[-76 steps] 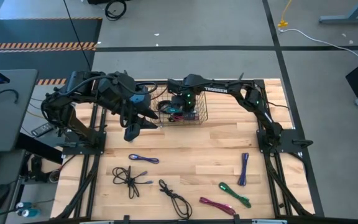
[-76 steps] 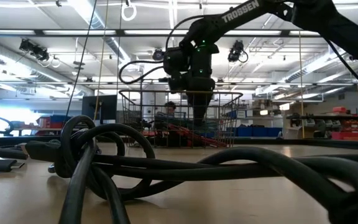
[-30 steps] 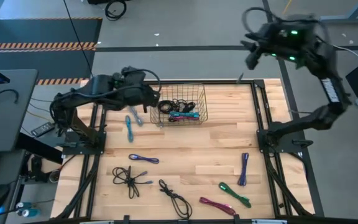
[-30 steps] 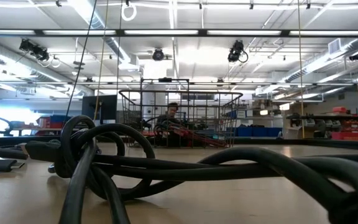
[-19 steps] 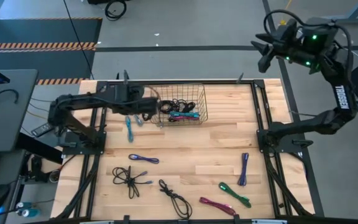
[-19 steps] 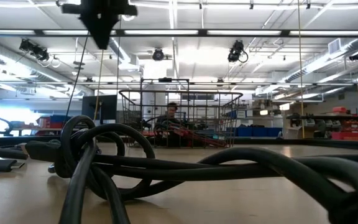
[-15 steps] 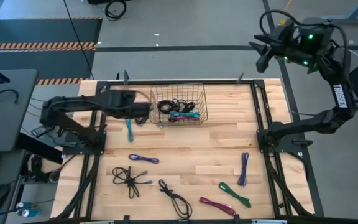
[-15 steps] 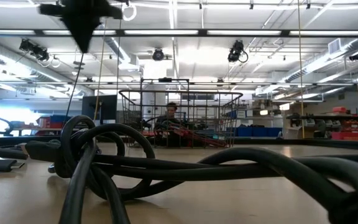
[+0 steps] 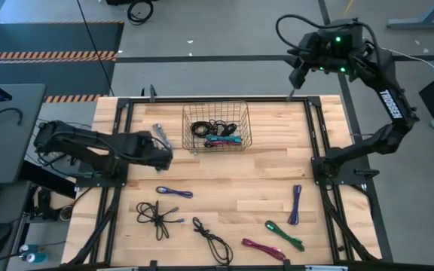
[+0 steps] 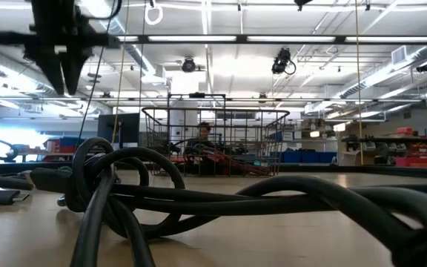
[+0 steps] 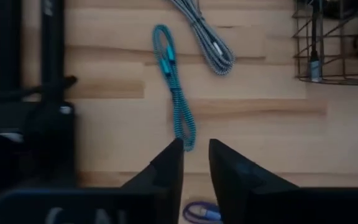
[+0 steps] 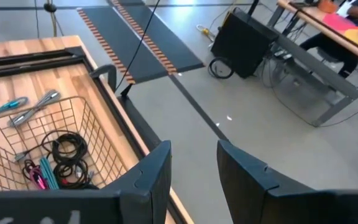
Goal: Pick and place USB-C Cables
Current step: Put the blue charger cable into the wire basket
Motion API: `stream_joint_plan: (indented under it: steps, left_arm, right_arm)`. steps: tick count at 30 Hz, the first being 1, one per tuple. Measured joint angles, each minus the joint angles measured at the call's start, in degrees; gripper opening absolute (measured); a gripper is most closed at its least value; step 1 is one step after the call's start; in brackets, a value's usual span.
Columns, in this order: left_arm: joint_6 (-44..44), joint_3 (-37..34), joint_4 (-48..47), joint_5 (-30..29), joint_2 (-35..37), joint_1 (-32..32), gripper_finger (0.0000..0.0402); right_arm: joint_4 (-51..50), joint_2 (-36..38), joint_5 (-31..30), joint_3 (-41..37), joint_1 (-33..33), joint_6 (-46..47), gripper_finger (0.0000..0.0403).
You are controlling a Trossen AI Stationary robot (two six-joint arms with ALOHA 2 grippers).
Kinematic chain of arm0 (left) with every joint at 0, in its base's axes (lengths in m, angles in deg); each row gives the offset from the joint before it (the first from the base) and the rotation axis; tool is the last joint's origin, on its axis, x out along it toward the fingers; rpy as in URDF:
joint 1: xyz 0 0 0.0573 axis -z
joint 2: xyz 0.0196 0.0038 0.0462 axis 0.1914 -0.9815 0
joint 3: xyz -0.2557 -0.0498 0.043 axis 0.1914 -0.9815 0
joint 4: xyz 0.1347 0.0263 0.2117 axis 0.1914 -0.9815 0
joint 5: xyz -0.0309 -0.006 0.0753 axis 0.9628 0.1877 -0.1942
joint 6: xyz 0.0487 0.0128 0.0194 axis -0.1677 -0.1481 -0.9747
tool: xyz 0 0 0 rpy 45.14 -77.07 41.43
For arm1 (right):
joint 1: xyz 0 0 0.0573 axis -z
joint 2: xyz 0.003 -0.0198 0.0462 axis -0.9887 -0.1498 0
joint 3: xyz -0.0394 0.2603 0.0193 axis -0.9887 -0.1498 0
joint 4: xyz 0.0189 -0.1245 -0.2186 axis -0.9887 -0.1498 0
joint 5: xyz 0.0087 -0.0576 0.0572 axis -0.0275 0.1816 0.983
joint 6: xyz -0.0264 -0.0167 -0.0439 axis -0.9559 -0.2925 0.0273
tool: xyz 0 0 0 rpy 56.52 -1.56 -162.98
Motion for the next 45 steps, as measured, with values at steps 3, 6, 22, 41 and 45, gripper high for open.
stream_joint_plan:
  steps: [3,6,22,41,45]
  left_arm:
    - [1.8,-5.6,5.7,0.0,0.0,0.0,0.0113]
    - [5.1,-10.8,9.7,1.5,0.0,0.0,0.014]
    - [7.4,-23.7,26.6,-0.3,0.0,-4.6,0.022]
    - [-2.2,-23.8,28.5,-1.9,-0.1,-14.3,0.0218]
    - [-4.0,-23.8,29.0,-1.9,-0.9,-14.5,0.0218]
  right_arm:
    - [0.3,-0.9,0.2,0.0,0.0,-0.1,0.0135]
    - [0.3,-1.3,0.7,0.0,0.0,-0.2,0.0135]
    - [2.2,-1.3,5.7,0.0,0.0,-1.3,0.0135]
    - [2.2,-1.3,16.2,0.0,0.0,-1.7,0.0135]
    - [2.2,-1.3,16.3,0.0,0.0,-1.7,0.0135]
